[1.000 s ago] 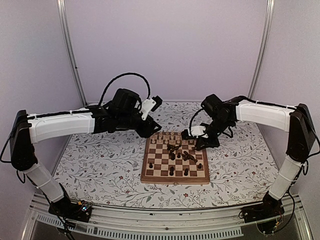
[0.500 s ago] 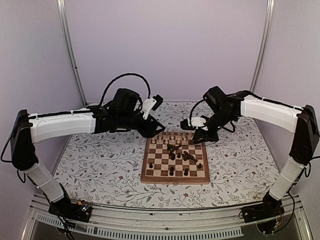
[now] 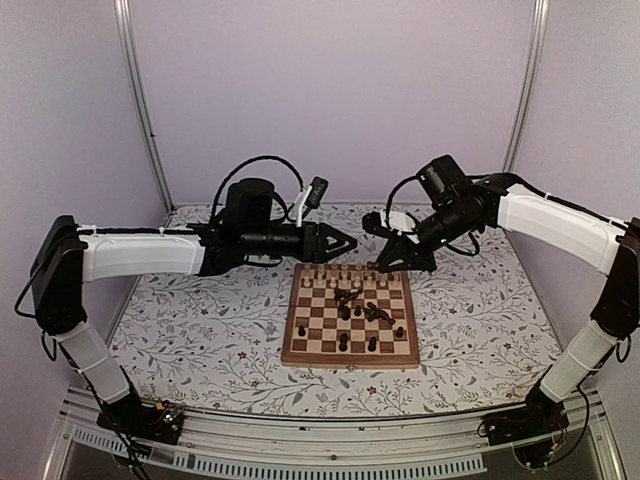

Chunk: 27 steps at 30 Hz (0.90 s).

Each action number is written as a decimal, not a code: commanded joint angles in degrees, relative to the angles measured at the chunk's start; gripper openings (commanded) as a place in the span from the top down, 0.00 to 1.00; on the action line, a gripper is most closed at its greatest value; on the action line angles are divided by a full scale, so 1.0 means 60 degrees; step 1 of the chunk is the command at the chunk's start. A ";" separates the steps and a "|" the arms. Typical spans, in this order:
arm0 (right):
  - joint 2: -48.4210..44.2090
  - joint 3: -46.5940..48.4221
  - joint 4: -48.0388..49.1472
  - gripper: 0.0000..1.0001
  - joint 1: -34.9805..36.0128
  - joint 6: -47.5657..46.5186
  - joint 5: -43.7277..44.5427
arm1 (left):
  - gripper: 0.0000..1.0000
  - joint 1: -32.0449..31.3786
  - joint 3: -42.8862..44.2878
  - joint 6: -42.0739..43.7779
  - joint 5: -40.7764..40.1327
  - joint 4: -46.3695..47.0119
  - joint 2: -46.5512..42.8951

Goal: Set up the chess pieces on the board
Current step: Place the chess piece on the chessboard.

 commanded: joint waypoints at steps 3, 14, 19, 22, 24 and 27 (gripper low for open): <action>-0.0326 0.0238 0.0167 0.88 -0.0032 0.0285 -0.0326 | 0.43 -0.0042 -0.0027 -0.1403 0.1438 0.1467 0.0927; -0.0321 0.0226 0.0233 0.88 -0.0019 0.0367 -0.0394 | 0.50 -0.0435 0.0519 -0.1606 0.2062 0.1402 0.1794; -0.0339 0.0198 0.0190 0.88 -0.0024 0.0366 -0.0385 | 0.57 -0.0481 0.0547 -0.1760 0.2187 0.1661 0.1930; -0.0327 0.0181 0.0164 0.88 0.0003 0.0338 -0.0357 | 0.62 -0.0482 0.0683 -0.1796 0.2311 0.1733 0.2044; -0.0306 0.0180 0.0125 0.88 0.0012 0.0326 -0.0347 | 0.66 -0.0482 0.0718 -0.1830 0.2425 0.1854 0.2127; -0.0305 0.0152 0.0138 0.87 0.0012 0.0352 -0.0347 | 0.73 -0.0496 0.0731 -0.1949 0.2568 0.2020 0.2217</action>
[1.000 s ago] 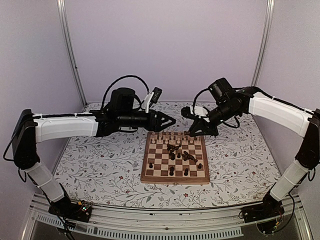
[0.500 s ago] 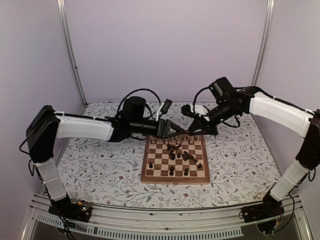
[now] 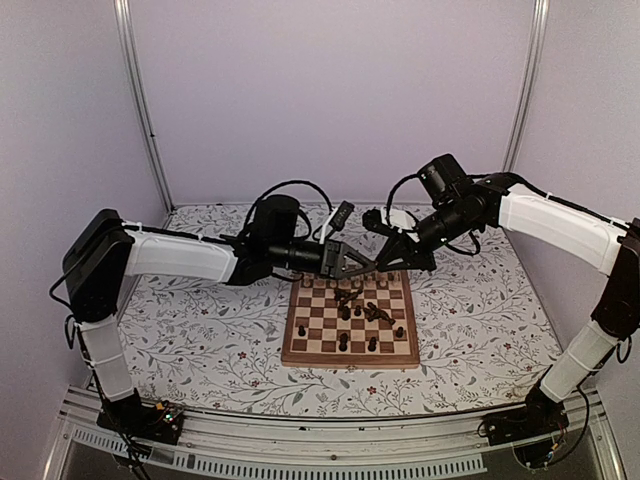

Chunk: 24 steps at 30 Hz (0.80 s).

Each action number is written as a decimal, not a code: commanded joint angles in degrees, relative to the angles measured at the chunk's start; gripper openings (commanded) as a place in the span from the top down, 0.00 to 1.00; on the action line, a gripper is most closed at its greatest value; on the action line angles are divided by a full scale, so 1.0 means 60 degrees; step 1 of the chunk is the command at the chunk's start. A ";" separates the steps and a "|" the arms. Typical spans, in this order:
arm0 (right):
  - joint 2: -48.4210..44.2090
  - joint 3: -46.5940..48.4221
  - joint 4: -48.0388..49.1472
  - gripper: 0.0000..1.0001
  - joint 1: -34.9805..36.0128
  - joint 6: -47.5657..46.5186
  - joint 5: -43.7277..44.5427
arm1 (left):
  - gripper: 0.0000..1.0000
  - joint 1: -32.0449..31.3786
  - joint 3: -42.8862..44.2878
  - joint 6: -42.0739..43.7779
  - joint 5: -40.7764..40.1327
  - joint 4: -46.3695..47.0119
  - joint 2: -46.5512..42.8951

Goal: Set up the chess pieces on the board
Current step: Place the chess piece on the chessboard.

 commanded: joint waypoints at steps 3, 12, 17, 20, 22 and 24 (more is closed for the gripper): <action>-0.0289 0.0105 0.0087 0.87 0.0012 0.0152 -0.0102 | 0.79 -0.0110 0.0190 -0.0244 0.0378 0.0568 0.0317; -0.0649 0.0233 0.0173 0.62 -0.0699 0.0647 -0.1462 | 0.91 -0.0138 -0.0215 -0.0141 0.0083 0.1161 0.0034; -0.1429 -0.0354 0.2216 0.46 -0.3134 0.3321 -0.4567 | 0.90 -0.0260 -0.0954 0.0848 -0.1376 0.1652 -0.0626; -0.1758 -0.1224 0.3642 0.45 -0.3435 0.5403 -0.5163 | 0.89 -0.0389 -0.1365 0.1253 -0.2238 0.2578 -0.0800; -0.1810 -0.1900 0.4472 0.46 -0.3438 0.6169 -0.5432 | 0.89 -0.0457 -0.1440 0.1454 -0.2727 0.3040 -0.0785; -0.1913 -0.2580 0.5540 0.45 -0.3433 0.7192 -0.5597 | 0.89 -0.0542 -0.1265 0.1679 -0.3113 0.3174 -0.0663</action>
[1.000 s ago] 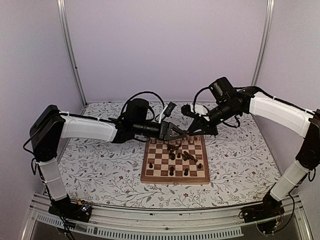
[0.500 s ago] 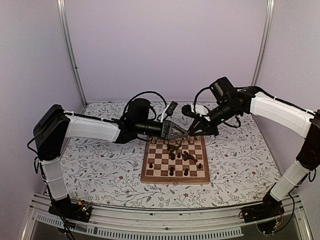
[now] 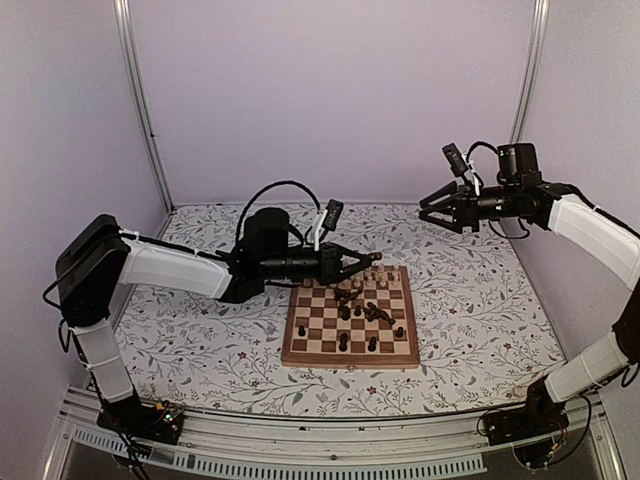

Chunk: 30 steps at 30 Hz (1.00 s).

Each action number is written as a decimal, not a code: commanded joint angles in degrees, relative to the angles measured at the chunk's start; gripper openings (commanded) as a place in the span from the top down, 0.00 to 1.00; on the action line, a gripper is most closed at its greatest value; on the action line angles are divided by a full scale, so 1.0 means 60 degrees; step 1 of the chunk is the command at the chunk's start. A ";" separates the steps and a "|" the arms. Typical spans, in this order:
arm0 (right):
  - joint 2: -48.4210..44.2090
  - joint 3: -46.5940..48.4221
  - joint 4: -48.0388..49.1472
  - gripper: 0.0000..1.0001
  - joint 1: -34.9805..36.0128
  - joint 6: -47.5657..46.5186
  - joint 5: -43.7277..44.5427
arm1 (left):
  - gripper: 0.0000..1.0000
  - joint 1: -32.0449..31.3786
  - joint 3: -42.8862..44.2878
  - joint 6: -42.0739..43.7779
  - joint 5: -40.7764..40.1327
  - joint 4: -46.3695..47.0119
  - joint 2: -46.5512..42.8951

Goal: Set up the chess pieces on the board
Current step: Place the chess piece on the chessboard.

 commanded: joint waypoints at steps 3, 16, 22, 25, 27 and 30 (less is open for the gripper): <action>-0.0022 -0.1563 0.3238 0.44 0.0239 0.4043 -0.1687 | 0.89 -0.0477 0.0497 0.1369 -0.1843 0.1062 -0.0030; 0.1345 -0.1758 0.5698 0.49 0.0243 0.7248 -0.3378 | 0.87 -0.1235 0.2497 0.3643 -0.3185 -0.0874 0.0604; 0.1337 -0.2204 0.7238 0.55 0.0251 0.8613 -0.4020 | 0.87 -0.1380 0.2853 0.4073 -0.3357 -0.1411 0.0806; 0.1317 -0.2301 0.7383 0.59 0.0271 0.8781 -0.4147 | 0.87 -0.1419 0.2980 0.4179 -0.3503 -0.1513 0.0892; 0.1294 -0.2379 0.7480 0.60 0.0258 0.8856 -0.4248 | 0.87 -0.1413 0.3105 0.4178 -0.3589 -0.1610 0.0960; 0.1239 -0.2496 0.7922 0.60 0.0277 0.9153 -0.4470 | 0.87 -0.1413 0.3179 0.4181 -0.3632 -0.1633 0.1040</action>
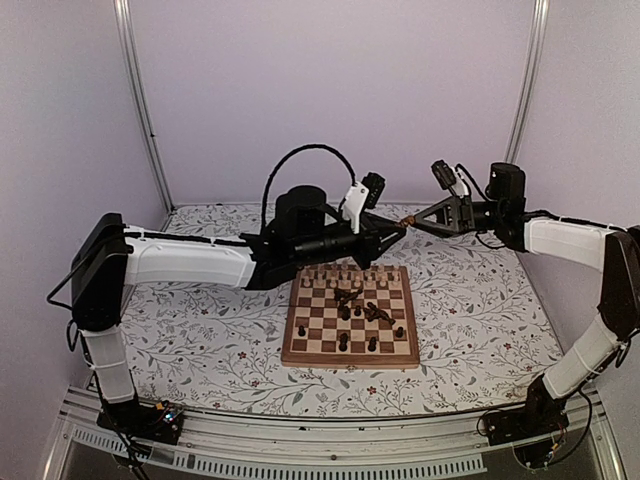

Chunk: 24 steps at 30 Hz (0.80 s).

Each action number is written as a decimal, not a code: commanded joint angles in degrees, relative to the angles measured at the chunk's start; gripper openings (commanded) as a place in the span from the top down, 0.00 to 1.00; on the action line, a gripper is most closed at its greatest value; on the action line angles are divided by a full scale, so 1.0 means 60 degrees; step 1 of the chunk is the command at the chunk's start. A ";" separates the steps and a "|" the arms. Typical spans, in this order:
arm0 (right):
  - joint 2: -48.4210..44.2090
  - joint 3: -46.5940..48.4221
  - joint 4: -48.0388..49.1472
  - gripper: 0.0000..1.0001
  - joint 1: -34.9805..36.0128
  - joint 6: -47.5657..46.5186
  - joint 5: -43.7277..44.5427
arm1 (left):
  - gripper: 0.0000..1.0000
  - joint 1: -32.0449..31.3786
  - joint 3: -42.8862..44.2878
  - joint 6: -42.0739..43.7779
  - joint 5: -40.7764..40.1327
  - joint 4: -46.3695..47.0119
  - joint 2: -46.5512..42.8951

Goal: Set up the chess pieces on the board
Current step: Place the chess piece on the chessboard.

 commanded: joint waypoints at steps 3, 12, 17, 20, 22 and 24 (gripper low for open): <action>-0.0133 -0.0319 0.1452 0.60 0.0254 0.0990 -0.1049 | 0.88 -0.0155 0.0344 0.0213 -0.0349 -0.0356 0.0403; 0.0006 -0.0287 0.1772 0.54 0.0152 0.1228 -0.1126 | 0.88 -0.0159 0.0370 0.0243 -0.0297 -0.0267 0.0323; 0.0156 -0.0128 0.1768 0.50 -0.0282 0.1254 -0.1112 | 0.88 -0.0156 0.0128 0.0260 -0.0396 -0.0247 0.0104; 0.0122 -0.0130 0.1754 0.50 -0.0286 0.1264 -0.1048 | 0.88 -0.0155 0.0137 0.0263 -0.0507 -0.0410 0.0122; 0.0033 -0.0155 0.1662 0.51 -0.0281 0.1211 -0.0920 | 0.88 -0.0156 0.0157 0.0258 -0.0504 -0.0431 0.0177; 0.0023 -0.0155 0.1551 0.52 -0.0271 0.1178 -0.0876 | 0.88 -0.0157 0.0225 0.0261 -0.0484 -0.0441 0.0237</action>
